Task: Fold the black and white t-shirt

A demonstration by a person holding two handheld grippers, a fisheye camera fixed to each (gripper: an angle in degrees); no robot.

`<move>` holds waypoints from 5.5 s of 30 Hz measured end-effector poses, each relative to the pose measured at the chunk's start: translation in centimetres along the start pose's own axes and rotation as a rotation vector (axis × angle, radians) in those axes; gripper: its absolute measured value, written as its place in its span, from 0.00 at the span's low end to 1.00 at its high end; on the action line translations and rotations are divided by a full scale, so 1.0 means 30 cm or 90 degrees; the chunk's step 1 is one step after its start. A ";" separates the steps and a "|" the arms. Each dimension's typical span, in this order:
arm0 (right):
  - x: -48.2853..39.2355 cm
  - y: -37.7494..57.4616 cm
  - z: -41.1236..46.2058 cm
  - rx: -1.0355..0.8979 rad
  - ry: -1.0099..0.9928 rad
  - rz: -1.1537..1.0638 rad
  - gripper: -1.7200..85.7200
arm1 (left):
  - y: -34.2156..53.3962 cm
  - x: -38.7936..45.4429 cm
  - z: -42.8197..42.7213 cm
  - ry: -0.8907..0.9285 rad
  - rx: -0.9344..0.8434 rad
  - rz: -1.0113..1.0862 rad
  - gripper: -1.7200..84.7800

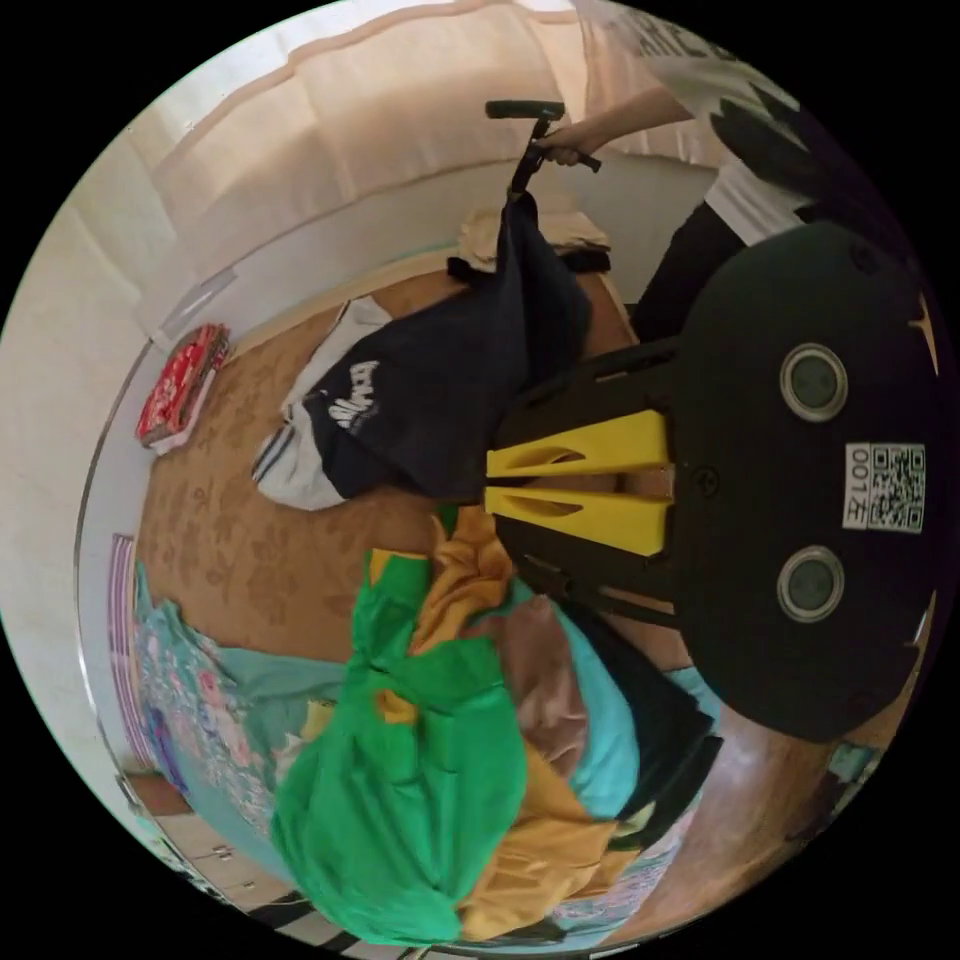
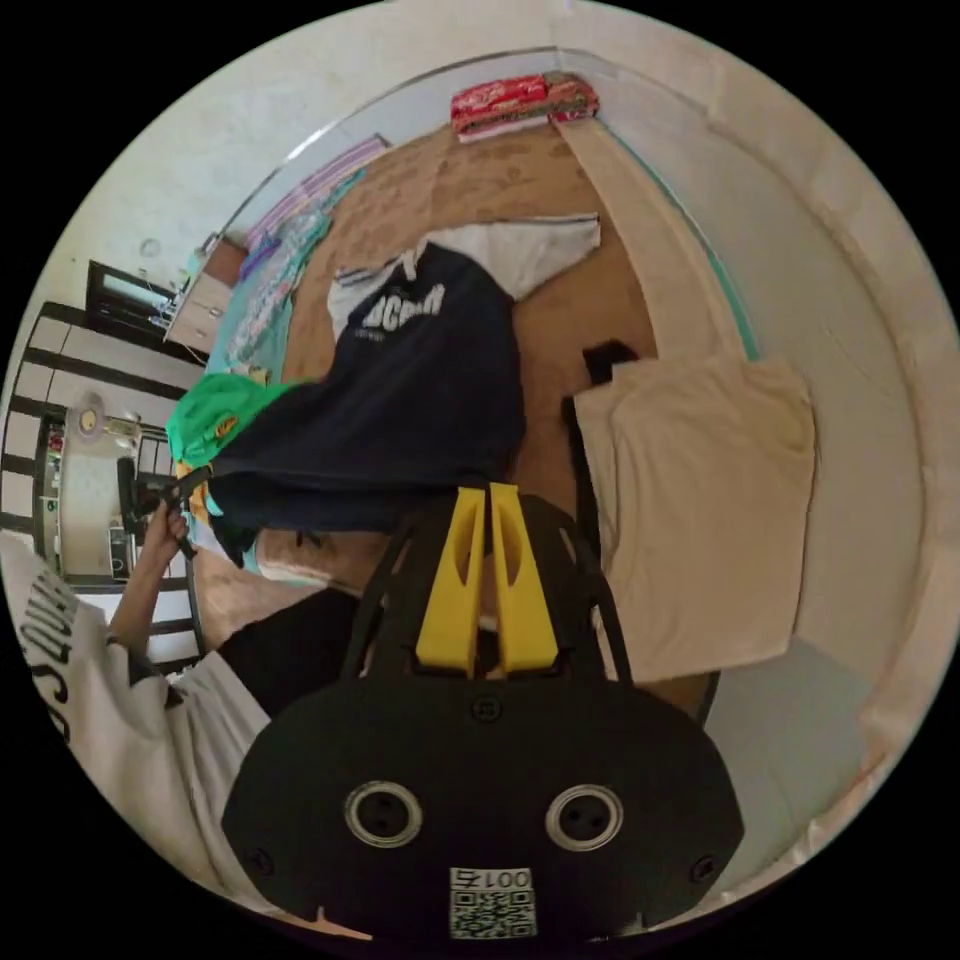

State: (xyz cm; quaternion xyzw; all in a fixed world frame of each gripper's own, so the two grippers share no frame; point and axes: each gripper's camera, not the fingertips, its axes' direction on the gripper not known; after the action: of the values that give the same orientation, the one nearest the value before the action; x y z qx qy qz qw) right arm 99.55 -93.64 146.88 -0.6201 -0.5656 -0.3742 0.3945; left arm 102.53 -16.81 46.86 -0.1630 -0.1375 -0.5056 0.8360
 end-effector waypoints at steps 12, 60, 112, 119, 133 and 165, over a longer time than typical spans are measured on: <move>-0.203 -0.862 -1.214 0.450 0.155 -0.189 0.02 | -1.016 0.559 -1.086 -0.053 0.295 0.226 0.01; -0.025 -0.709 -1.061 0.313 0.094 -0.147 0.02 | -1.332 1.022 -0.867 -0.139 0.102 0.295 0.01; -0.683 1.197 1.418 -0.221 0.317 -0.223 0.11 | 0.349 0.026 1.426 -0.175 -0.363 0.294 0.00; -0.805 1.285 1.632 -0.232 0.384 -0.325 0.08 | 0.411 -0.077 1.582 -0.187 -0.360 0.287 0.00; -0.779 1.427 1.667 -0.231 0.358 -0.166 0.04 | 0.524 -0.219 1.825 -0.237 -0.371 0.292 0.01; -0.897 1.495 1.882 -0.256 0.264 -0.395 0.05 | 0.678 -0.509 2.071 -0.228 -0.393 0.271 0.03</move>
State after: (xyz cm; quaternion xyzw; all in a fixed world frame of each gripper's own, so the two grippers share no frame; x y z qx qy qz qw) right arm 143.10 -55.24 96.35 -0.3968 -0.5497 -0.6948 0.2400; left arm 109.73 29.86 94.60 -0.5162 -0.0861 -0.3027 0.7966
